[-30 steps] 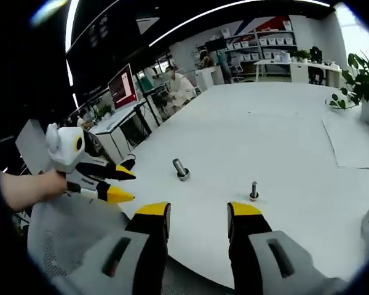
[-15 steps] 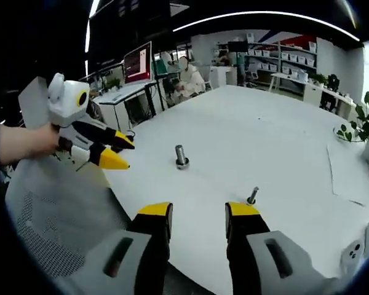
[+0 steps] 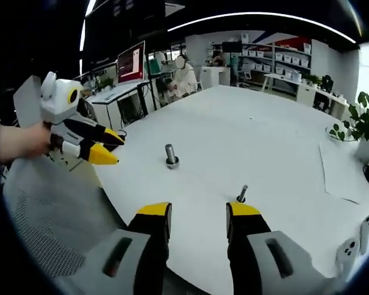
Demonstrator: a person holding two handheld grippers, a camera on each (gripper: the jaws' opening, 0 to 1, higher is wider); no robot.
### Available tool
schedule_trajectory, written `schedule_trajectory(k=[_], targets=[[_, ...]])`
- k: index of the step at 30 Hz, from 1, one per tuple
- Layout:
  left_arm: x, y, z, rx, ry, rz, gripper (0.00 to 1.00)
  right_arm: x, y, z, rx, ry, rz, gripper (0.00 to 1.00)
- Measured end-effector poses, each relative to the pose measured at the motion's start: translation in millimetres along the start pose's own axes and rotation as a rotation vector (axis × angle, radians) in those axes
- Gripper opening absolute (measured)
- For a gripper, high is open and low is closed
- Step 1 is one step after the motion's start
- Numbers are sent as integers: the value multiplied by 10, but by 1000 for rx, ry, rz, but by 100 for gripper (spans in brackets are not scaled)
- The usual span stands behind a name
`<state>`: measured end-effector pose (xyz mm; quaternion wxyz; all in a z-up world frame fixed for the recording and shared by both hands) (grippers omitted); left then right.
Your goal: Place the washer onto the threaded stud by aligning its center hole with the stud, sliding it down to the base, and recovering from edge contact or off-axis alignment until the washer reaches the visible bottom stop.
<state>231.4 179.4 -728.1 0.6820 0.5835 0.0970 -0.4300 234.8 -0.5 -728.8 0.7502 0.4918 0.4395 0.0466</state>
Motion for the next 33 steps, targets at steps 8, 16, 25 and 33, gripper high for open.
schedule_trajectory(k=[8,16,25,33], targets=[[-2,12,-25,-6,6,3,36,6,-16,28,3,-10,-9,38],[-17,33,-17,-11,4,13,36,2,-29,56,9,-19,-12,38],[-15,36,-36,-18,7,12,36,15,-60,73,15,-23,-23,38],[-1,30,-38,-25,5,8,36,11,-76,92,27,-29,-27,38]])
Point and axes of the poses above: the point that each gripper's makers call its tool centre point, and the gripper's own axes: x roughly forward along the fingers, z roughly to its right, y roughly out of its top, the point moved 1 cm from there along -x, roughly backward along the fingers, and after that the axes turned 14 degrees about -x, right-handed, at the moved point
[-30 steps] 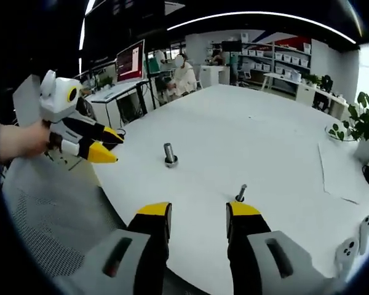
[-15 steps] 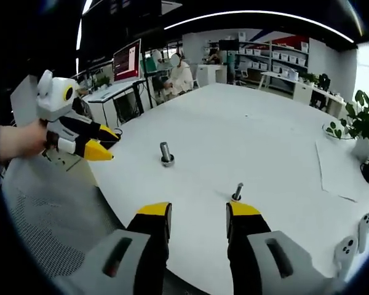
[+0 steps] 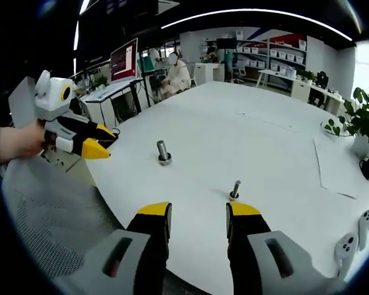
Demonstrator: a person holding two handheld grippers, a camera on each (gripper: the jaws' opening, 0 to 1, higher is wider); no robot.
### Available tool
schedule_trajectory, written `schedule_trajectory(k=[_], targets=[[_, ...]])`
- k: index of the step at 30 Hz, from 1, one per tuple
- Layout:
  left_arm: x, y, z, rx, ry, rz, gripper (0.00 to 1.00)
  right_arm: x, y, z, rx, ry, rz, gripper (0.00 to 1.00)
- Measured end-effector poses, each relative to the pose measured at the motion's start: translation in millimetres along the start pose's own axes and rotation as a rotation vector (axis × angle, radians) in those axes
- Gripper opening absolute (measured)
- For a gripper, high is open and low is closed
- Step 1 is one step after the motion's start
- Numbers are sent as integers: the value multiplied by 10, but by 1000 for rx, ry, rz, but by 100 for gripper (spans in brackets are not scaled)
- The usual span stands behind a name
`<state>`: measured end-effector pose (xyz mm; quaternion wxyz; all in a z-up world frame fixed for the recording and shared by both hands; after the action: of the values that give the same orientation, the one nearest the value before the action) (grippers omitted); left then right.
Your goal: Place the washer onto the threaded stud by aligning its center hole with the stud, sliding it down to the base, and recovering from edge contact or off-axis alignment until the washer reaches the visible bottom stop.
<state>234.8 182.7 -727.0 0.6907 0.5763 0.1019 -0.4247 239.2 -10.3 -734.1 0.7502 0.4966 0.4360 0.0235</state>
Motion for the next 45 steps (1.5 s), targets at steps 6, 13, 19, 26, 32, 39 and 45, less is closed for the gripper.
schedule_trajectory(k=[6,13,19,26,32,39,45], targets=[[-22,43,18,-5,-3,19,37,0,3,-19,-7,4,-3,38],[-23,29,-30,-16,15,12,37,5,-15,-19,4,9,-9,38],[-20,-3,-59,-15,29,0,36,14,-15,-57,11,23,-9,38],[-22,-25,-92,-22,41,-6,36,40,-16,-129,-24,46,-16,38],[-13,-24,-89,-18,38,-7,36,36,-32,-98,-6,44,-17,38],[-23,-21,-86,-24,39,-3,36,32,-42,-105,-8,42,-22,38],[-9,-31,-86,-20,38,-10,36,22,-42,-74,-3,34,-19,38]])
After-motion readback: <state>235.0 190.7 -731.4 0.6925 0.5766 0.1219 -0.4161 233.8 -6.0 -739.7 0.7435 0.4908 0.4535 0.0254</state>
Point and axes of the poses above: the point that each gripper's makers call its tool centre point, and the gripper's own axes: x roughly forward along the fingers, z roughly to its right, y roughly out of its top, the point moved 1 cm from there along -x, roughly backward along the fingers, and after that the axes turned 14 degrees about -x, right-handed, at the moved point
